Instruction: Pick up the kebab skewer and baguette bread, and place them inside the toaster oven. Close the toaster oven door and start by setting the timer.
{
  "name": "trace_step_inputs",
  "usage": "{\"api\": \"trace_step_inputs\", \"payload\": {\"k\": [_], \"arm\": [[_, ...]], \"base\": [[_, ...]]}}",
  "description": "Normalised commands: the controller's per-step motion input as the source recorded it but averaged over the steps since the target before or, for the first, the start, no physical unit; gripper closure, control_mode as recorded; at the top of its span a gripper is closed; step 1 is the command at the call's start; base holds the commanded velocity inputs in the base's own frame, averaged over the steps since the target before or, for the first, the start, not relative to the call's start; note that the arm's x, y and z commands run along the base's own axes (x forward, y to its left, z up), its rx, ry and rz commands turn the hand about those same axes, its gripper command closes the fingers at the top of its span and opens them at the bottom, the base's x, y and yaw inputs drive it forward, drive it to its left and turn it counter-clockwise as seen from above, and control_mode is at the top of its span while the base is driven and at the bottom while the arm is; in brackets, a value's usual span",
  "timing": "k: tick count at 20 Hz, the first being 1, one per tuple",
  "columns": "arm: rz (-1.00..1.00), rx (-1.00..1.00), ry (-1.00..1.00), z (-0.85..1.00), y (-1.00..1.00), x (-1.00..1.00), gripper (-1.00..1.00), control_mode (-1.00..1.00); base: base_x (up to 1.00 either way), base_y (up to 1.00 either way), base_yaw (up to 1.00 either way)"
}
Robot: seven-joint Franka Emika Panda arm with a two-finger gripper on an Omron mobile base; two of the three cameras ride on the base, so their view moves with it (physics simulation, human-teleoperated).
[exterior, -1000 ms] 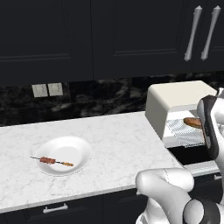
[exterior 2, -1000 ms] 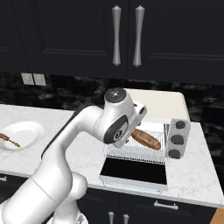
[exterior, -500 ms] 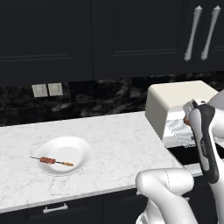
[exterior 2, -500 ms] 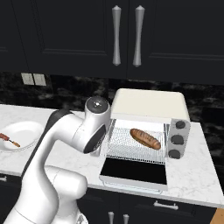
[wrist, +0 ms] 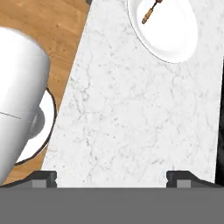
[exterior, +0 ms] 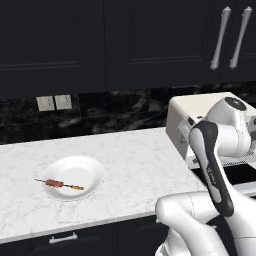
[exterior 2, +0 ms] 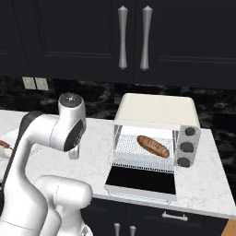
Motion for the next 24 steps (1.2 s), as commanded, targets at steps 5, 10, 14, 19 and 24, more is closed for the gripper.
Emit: {"api": "trace_step_inputs", "payload": {"k": [5, 10, 14, 19, 24], "arm": [[-0.48, 0.0, 0.0, 0.0, 0.84, 0.0, -1.0, -1.0], [-0.32, 0.02, 0.03, 0.0, 0.73, 0.05, -1.0, -1.0], [-0.12, 0.05, 0.06, -0.13, 0.53, 0.18, -1.0, -1.0], [-0.08, 0.08, 0.11, -0.1, 0.68, 0.18, -1.0, -1.0], [-0.04, 0.16, 0.19, -0.1, 0.7, 0.11, -1.0, -1.0]], "base": [[0.0, 0.0, 0.0], [0.0, 0.0, 0.0], [0.0, 0.0, 0.0], [0.0, 0.0, 0.0], [0.0, 0.0, 0.0]]}}
